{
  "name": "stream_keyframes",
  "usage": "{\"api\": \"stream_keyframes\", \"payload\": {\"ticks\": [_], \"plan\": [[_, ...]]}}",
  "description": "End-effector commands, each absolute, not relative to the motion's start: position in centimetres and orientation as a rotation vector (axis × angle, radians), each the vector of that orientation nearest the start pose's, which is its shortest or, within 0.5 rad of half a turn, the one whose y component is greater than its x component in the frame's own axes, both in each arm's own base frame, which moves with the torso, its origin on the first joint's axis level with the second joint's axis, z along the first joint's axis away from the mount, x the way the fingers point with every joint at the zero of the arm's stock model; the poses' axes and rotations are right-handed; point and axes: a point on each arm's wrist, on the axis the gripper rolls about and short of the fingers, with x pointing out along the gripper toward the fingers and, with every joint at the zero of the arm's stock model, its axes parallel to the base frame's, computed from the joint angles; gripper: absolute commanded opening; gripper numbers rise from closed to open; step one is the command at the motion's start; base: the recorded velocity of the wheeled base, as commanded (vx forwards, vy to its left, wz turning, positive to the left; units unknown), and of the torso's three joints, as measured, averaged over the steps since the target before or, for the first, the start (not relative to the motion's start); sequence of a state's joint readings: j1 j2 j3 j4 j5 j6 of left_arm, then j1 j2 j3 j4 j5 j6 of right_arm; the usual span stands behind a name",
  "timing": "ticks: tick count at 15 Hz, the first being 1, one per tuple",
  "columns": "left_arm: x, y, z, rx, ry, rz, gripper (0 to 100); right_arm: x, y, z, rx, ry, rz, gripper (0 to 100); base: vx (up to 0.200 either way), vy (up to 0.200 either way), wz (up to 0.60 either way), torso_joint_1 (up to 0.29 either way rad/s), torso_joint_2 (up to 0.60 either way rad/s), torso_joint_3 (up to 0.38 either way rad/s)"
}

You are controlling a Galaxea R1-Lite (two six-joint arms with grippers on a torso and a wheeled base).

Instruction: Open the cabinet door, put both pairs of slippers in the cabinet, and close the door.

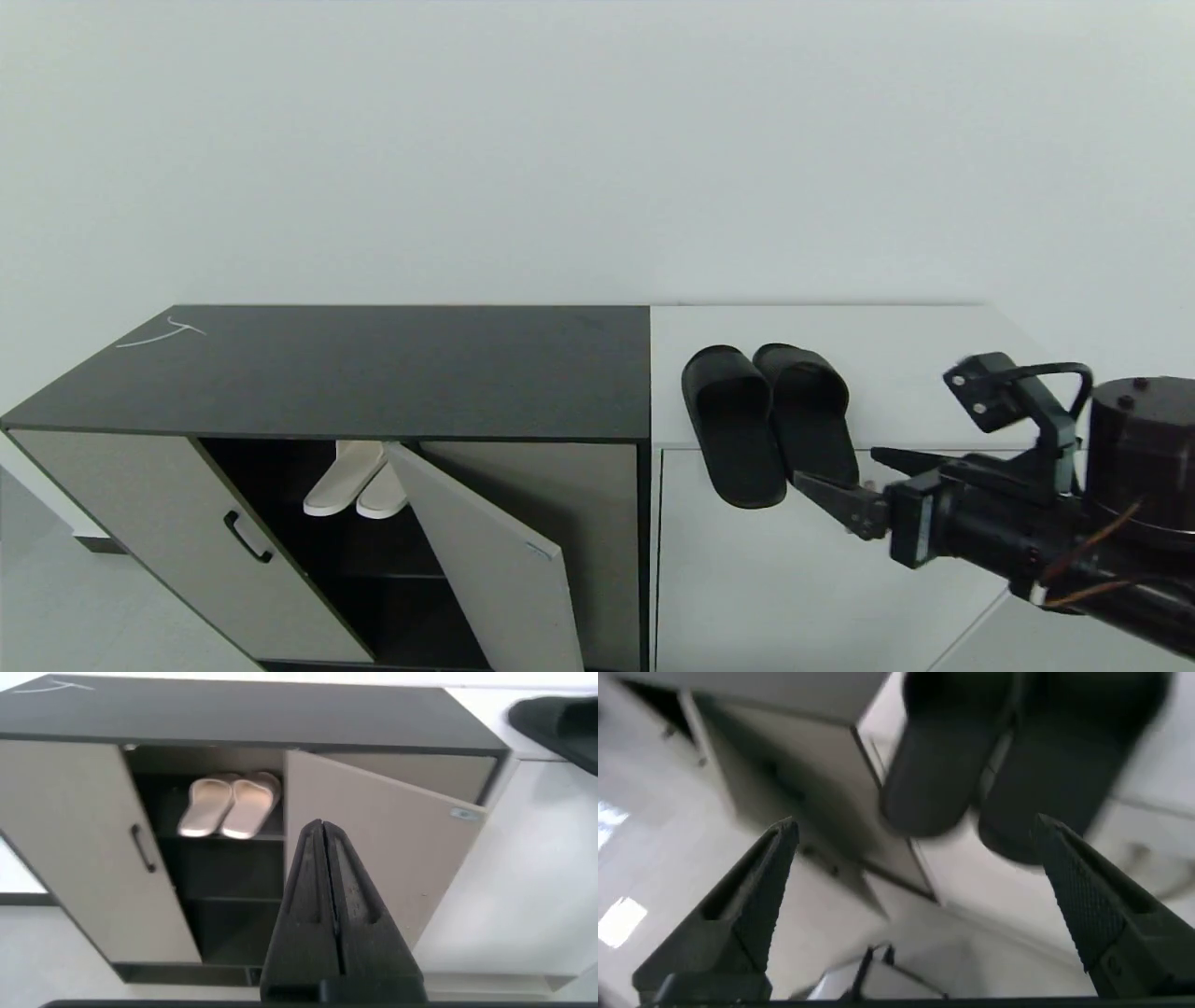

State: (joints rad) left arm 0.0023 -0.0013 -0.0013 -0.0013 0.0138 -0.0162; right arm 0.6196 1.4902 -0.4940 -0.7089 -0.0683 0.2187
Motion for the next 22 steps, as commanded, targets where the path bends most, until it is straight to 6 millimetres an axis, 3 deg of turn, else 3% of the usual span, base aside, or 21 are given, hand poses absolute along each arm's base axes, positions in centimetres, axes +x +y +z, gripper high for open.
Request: {"api": "stream_keyframes", "payload": {"ticks": [1,6,10,20,22], "plan": [[-2.3,0.0,7.6,-0.017,-0.003,0.017,0,21.9,17.7,15.4,0.101,0.345,0.406,100,0.0,0.0,0.0,0.0,0.0,0.0],[-2.3,0.0,7.6,-0.018,-0.003,0.017,0,27.1,18.8,12.3,0.067,0.295,0.134,100,0.0,0.0,0.0,0.0,0.0,0.0],[-2.3,0.0,7.6,-0.018,-0.002,0.017,0,30.4,19.3,11.6,0.084,0.262,0.093,100,0.0,0.0,0.0,0.0,0.0,0.0],[-2.3,0.0,7.6,-0.018,-0.003,0.017,0,35.5,20.4,9.3,0.036,0.245,0.055,100,0.0,0.0,0.0,0.0,0.0,0.0],[-2.3,0.0,7.6,-0.018,-0.003,0.017,0,37.6,20.3,9.2,0.032,0.216,0.033,100,0.0,0.0,0.0,0.0,0.0,0.0]]}}
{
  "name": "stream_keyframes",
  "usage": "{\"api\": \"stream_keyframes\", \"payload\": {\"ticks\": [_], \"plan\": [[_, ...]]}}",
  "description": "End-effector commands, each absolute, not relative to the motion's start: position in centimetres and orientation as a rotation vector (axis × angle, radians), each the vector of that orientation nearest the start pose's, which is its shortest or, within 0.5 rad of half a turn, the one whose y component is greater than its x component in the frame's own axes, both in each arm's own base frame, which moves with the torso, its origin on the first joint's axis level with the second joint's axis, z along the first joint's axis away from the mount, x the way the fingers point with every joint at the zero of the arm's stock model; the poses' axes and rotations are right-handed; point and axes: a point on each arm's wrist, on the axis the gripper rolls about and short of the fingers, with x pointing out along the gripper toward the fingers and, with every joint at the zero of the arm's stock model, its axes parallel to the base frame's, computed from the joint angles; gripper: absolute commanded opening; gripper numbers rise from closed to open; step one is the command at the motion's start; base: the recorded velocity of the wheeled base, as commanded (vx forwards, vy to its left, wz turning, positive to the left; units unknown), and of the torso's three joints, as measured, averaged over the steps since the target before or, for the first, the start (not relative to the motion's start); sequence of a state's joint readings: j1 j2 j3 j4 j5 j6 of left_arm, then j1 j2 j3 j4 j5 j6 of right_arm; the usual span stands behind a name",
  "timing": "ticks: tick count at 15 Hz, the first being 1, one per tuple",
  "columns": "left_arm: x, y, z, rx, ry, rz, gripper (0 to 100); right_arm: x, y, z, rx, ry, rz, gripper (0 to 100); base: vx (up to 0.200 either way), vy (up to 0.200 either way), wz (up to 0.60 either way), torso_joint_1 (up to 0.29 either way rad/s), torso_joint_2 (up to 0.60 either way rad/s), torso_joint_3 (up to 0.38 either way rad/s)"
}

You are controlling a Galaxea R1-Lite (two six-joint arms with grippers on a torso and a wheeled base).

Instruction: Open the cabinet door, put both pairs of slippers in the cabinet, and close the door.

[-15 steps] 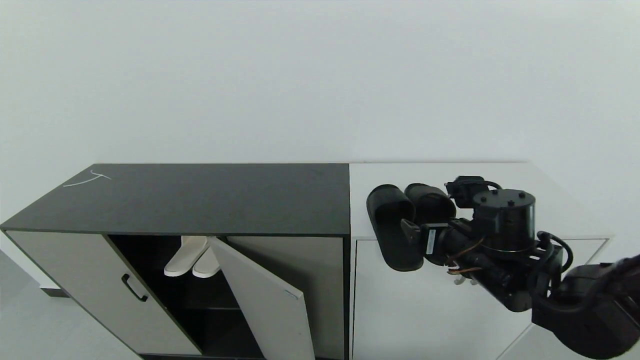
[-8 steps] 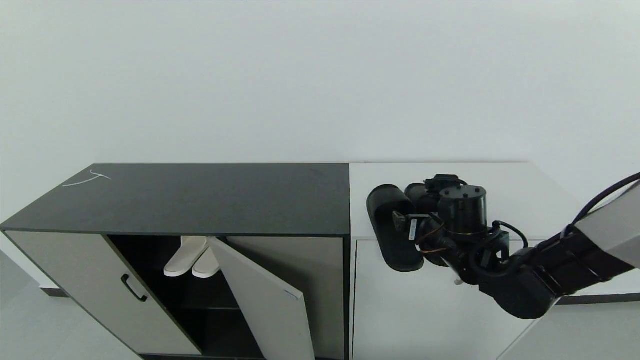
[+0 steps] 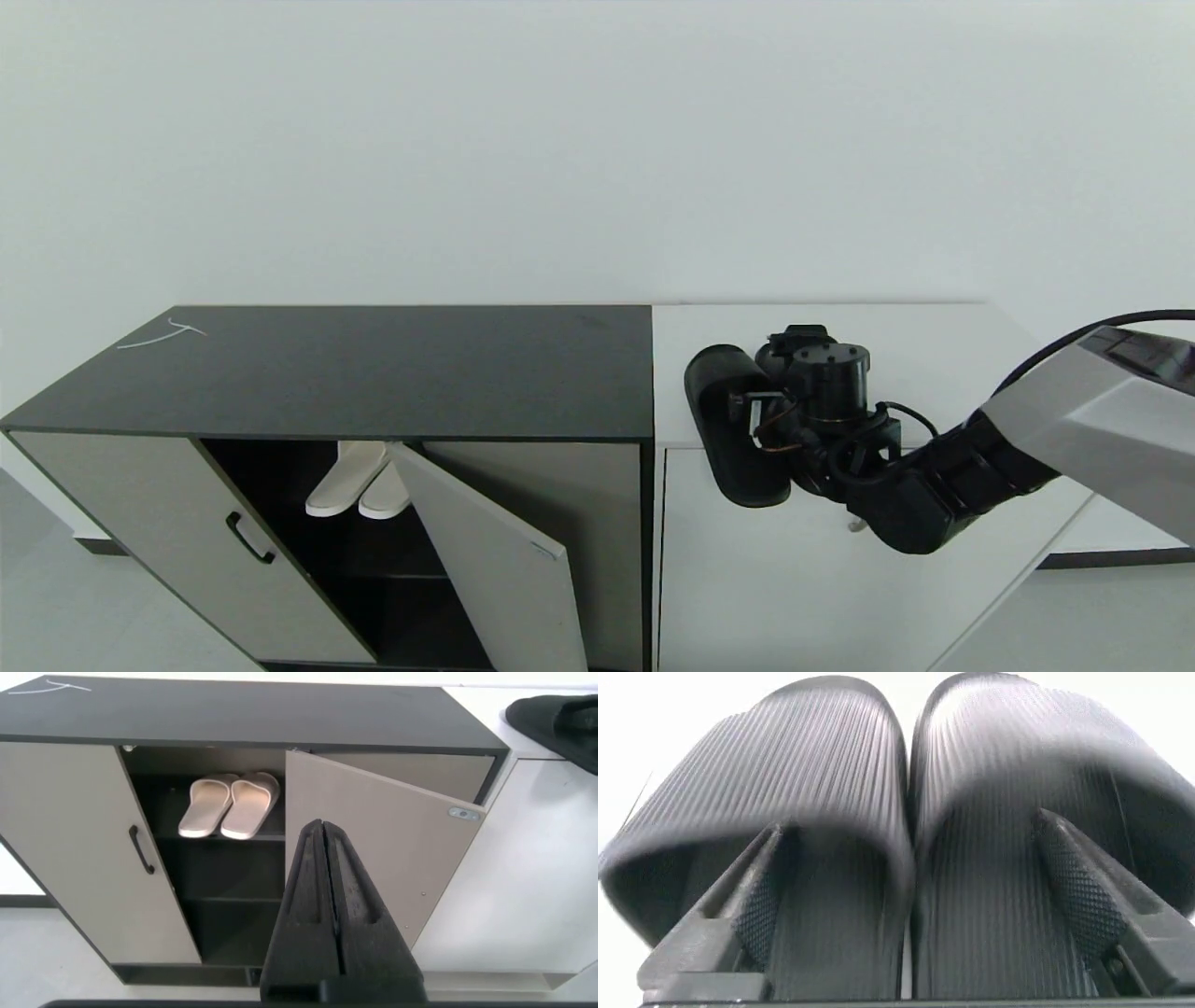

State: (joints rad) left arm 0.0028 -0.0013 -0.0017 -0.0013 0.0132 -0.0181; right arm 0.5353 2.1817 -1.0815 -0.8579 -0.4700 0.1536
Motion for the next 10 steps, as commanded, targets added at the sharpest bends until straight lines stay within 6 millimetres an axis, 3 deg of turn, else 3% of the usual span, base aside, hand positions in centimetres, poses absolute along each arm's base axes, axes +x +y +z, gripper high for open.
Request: {"api": "stream_keyframes", "payload": {"ticks": [1,3,5,7,8,9,10], "plan": [[-2.3,0.0,7.6,-0.018,-0.003,0.017,0,38.0,20.2,9.2,0.035,0.209,0.028,0,0.0,0.0,0.0,0.0,0.0,0.0],[-2.3,0.0,7.6,-0.02,-0.003,0.017,0,38.2,20.4,10.0,0.052,0.18,0.031,0,0.0,0.0,0.0,0.0,0.0,0.0],[-2.3,0.0,7.6,-0.02,-0.003,0.017,0,36.2,20.8,13.3,0.099,0.094,0.096,0,0.0,0.0,0.0,0.0,0.0,0.0],[-2.3,0.0,7.6,-0.02,-0.003,0.017,0,31.2,20.4,17.1,0.134,0.054,0.328,0,-0.2,0.0,0.0,0.002,0.0,0.0],[-2.3,0.0,7.6,-0.02,-0.002,0.017,0,29.9,20.1,17.7,0.14,0.055,0.388,0,-0.2,0.0,0.0,0.007,0.0,0.007],[-2.3,0.0,7.6,-0.02,-0.003,0.017,0,25.5,18.9,18.6,0.152,0.086,0.577,0,-0.2,0.0,0.0,0.002,0.0,0.002],[-2.3,0.0,7.6,-0.02,-0.003,0.017,0,23.6,18.2,18.7,0.155,0.101,0.652,0,-0.2,0.0,0.0,0.007,0.0,-0.007]]}}
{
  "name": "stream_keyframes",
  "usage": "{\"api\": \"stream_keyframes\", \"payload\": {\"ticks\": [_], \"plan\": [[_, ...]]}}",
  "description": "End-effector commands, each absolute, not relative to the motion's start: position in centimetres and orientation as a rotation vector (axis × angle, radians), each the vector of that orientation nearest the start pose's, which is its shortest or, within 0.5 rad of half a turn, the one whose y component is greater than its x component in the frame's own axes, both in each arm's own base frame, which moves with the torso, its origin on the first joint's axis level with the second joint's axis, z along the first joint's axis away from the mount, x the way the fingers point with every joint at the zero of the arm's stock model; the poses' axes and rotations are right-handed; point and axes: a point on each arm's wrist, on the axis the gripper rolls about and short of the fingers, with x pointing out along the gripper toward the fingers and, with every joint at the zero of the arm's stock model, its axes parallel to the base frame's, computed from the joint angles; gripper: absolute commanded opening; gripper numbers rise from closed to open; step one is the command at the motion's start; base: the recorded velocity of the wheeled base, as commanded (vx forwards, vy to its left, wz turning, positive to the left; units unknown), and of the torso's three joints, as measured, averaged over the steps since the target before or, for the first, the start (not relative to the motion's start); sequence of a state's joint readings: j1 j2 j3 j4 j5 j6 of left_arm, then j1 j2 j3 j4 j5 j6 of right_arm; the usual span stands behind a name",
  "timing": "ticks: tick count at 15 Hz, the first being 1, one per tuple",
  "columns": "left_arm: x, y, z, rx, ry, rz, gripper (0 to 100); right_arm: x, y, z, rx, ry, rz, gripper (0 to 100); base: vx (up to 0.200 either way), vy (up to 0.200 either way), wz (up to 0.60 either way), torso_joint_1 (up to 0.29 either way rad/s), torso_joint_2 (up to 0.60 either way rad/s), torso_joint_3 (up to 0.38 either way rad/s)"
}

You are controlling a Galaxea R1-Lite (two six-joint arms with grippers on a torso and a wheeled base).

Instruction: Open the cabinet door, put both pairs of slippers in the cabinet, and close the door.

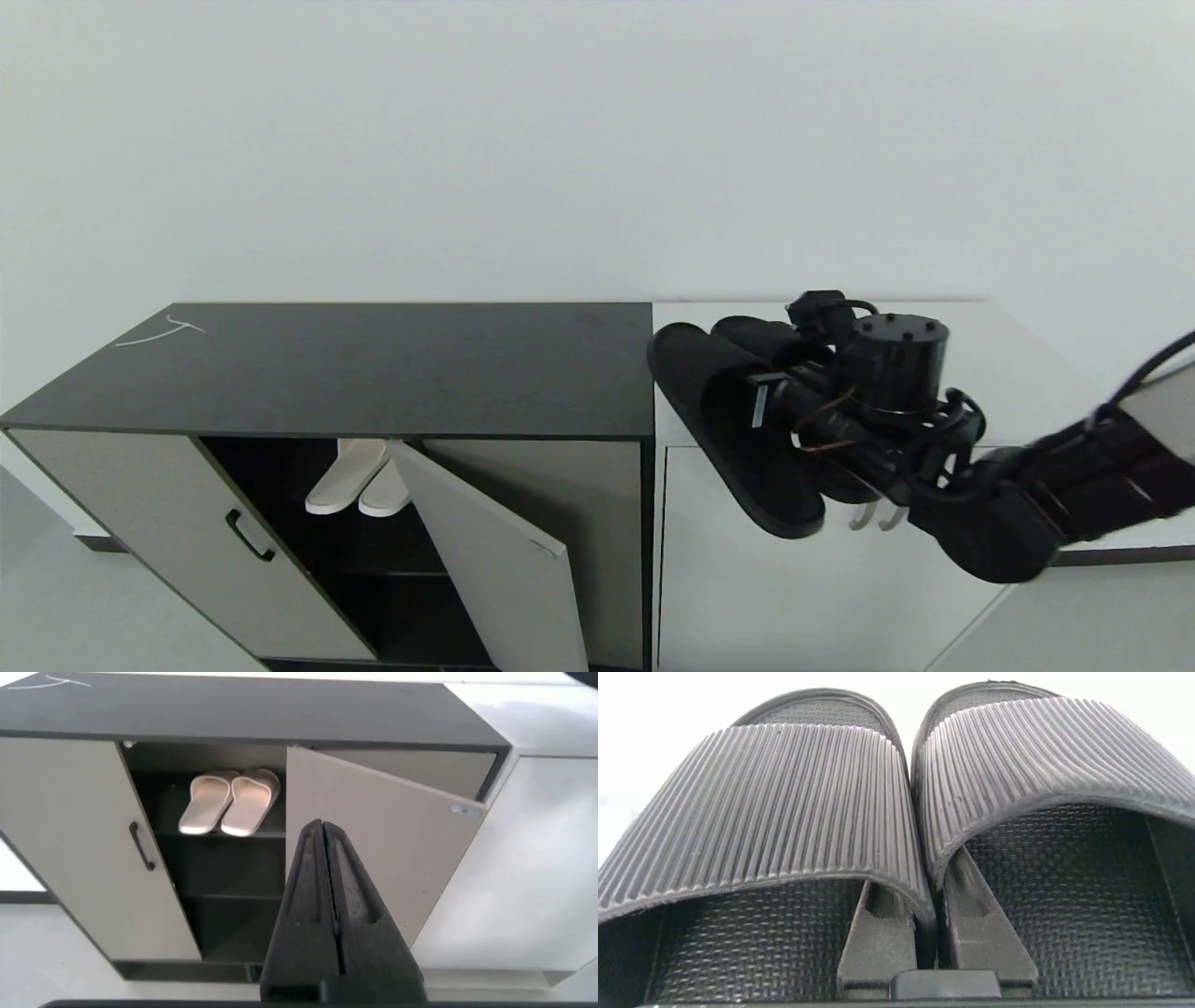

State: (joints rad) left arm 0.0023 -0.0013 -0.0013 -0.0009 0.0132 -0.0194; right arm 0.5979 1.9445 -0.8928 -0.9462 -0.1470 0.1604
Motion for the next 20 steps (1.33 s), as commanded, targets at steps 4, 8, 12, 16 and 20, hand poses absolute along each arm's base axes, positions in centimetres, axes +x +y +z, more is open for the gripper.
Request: {"api": "stream_keyframes", "payload": {"ticks": [4,8,12,16,20], "plan": [[-2.3,0.0,7.6,-0.018,-0.003,0.017,0,17.8,15.6,18.0,0.149,0.162,0.916,0,-0.15,0.0,0.0,0.001,0.01,0.004],[-2.3,0.0,7.6,-0.018,-0.003,0.015,0,17.7,15.5,17.9,0.145,0.168,0.925,0,0.0,0.2,0.0,-0.006,0.0,0.004],[-2.3,0.0,7.6,-0.018,-0.003,0.015,0,17.8,15.6,17.8,0.14,0.169,0.926,0,0.0,0.2,0.0,0.011,0.01,0.004],[-2.3,0.0,7.6,-0.018,-0.003,0.015,0,18.1,15.8,17.5,0.14,0.183,0.925,0,0.0,0.2,0.0,0.007,0.01,0.005],[-2.3,0.0,7.6,-0.018,-0.003,0.015,0,18.2,15.9,17.3,0.136,0.192,0.924,0,0.0,0.2,0.0,0.001,0.0,0.004]]}}
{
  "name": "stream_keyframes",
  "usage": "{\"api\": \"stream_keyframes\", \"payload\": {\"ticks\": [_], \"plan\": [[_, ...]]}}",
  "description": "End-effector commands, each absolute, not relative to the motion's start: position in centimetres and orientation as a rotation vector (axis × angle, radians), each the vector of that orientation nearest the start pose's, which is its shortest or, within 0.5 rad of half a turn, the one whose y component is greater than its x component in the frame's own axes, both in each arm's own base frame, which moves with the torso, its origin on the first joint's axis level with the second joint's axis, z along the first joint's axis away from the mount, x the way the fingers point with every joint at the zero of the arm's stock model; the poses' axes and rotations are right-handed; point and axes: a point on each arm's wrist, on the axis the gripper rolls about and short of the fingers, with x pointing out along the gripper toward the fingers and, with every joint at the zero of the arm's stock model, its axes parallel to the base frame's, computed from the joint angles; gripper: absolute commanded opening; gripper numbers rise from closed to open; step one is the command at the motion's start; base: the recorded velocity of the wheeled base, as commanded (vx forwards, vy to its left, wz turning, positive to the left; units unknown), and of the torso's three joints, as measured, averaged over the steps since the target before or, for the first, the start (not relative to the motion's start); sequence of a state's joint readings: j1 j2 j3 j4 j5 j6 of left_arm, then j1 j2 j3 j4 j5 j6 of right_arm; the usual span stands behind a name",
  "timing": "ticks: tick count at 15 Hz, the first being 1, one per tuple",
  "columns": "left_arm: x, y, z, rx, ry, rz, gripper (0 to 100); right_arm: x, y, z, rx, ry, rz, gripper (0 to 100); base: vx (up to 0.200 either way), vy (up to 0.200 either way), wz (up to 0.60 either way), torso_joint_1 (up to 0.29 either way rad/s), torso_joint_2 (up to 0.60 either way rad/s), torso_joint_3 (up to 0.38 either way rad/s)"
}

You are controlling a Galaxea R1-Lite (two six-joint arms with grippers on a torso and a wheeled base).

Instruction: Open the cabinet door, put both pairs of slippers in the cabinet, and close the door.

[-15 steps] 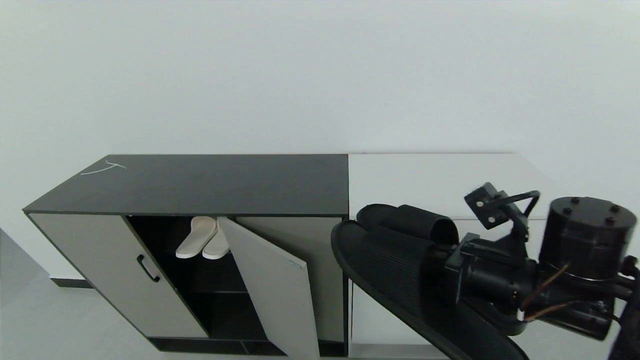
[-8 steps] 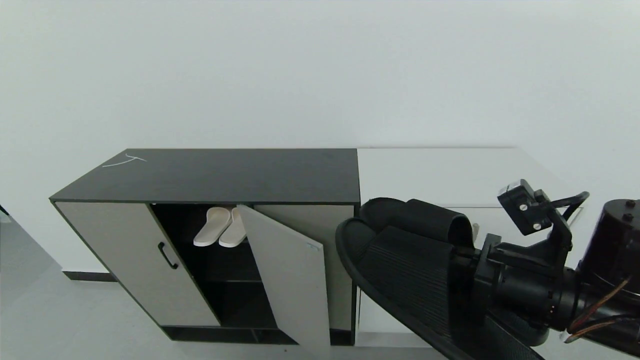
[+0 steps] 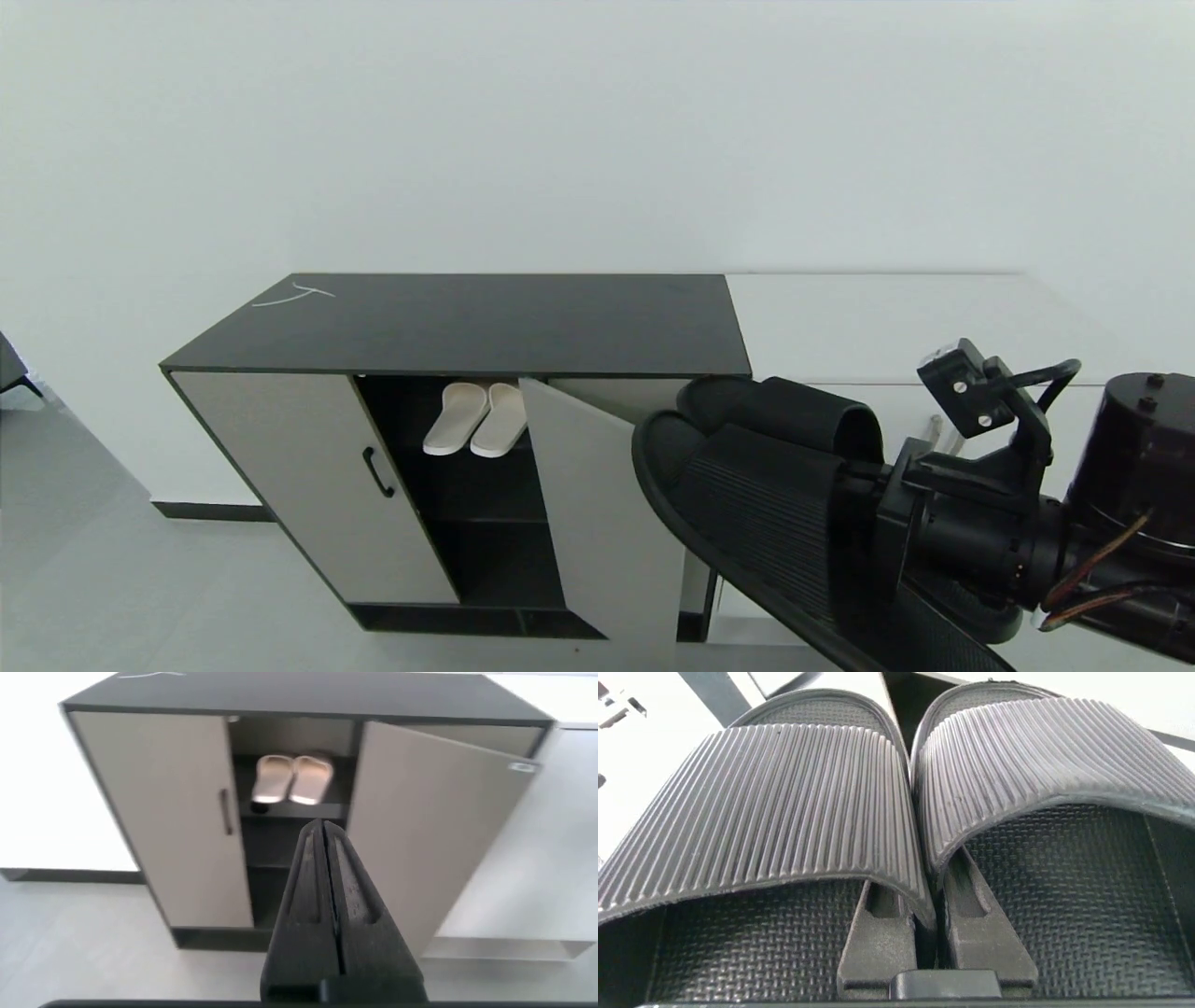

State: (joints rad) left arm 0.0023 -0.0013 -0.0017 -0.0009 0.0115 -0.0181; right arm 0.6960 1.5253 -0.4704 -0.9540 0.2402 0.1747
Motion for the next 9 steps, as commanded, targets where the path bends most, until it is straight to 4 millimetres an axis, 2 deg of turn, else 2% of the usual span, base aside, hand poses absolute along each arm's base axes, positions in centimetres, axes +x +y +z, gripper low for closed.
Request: {"api": "stream_keyframes", "payload": {"ticks": [1,9], "plan": [[-2.29,0.02,7.61,-0.018,-0.003,0.015,0,18.15,15.88,17.28,0.136,0.192,0.924,0,0.0,0.2,0.0,-0.002,0.0,0.002],[-2.29,0.02,7.61,-0.018,-0.003,0.015,0,18.31,16.01,17.06,0.133,0.2,0.923,0,0.0,0.2,0.0,0.003,0.0,0.002]]}}
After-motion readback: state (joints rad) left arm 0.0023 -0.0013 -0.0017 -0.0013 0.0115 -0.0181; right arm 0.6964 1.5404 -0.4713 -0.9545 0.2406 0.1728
